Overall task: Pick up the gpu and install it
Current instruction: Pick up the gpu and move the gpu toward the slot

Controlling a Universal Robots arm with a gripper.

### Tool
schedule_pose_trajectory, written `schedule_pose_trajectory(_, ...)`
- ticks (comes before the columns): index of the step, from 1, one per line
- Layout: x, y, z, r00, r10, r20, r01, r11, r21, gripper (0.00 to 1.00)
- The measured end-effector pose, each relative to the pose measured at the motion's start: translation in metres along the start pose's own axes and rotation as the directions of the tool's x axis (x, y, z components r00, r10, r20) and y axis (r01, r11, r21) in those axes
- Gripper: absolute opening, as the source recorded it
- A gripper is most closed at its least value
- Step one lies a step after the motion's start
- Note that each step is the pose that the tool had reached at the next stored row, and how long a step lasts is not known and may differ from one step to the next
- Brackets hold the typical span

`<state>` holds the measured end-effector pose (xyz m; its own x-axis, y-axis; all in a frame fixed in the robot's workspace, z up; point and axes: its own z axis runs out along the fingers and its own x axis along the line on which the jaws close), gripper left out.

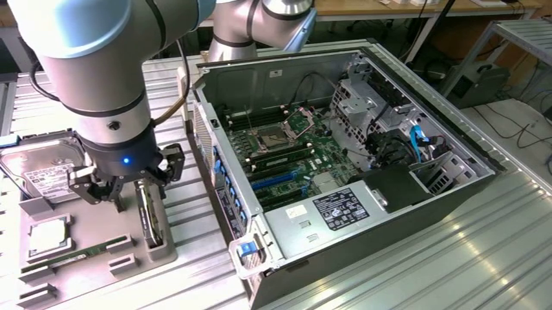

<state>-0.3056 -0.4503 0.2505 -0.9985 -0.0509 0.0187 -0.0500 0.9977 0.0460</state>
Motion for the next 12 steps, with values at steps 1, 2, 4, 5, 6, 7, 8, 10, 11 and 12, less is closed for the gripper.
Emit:
schedule_pose_trajectory(1,0.000,0.0003,0.0002,1.0000,0.000,0.0001,0.000,1.0000,0.0000,0.66)
schedule_pose_trajectory(2,0.000,0.0002,0.0012,1.0000,0.000,0.0003,0.000,1.0000,0.0001,0.66)
schedule_pose_trajectory(4,0.000,0.0001,0.0037,1.0000,0.000,-0.0001,0.000,1.0000,0.0005,0.66)
schedule_pose_trajectory(5,0.000,0.0000,0.0051,1.0000,0.000,-0.0001,0.000,1.0000,0.0005,0.66)
schedule_pose_trajectory(6,0.000,0.0000,0.0064,1.0000,0.000,-0.0001,0.000,1.0000,0.0006,0.66)
schedule_pose_trajectory(7,0.000,-0.0001,0.0080,1.0000,0.000,-0.0001,0.000,1.0000,0.0005,0.66)
schedule_pose_trajectory(8,0.000,-0.0002,0.0094,1.0000,0.000,-0.0001,0.000,1.0000,0.0006,0.66)
schedule_pose_trajectory(10,0.000,-0.0003,0.0121,1.0000,0.000,-0.0001,0.000,1.0000,0.0005,0.66)
schedule_pose_trajectory(11,0.000,-0.0003,0.0136,1.0000,0.000,0.0000,0.000,1.0000,0.0005,0.66)
schedule_pose_trajectory(12,0.000,-0.0004,0.0150,1.0000,0.000,0.0000,0.000,1.0000,0.0006,0.66)
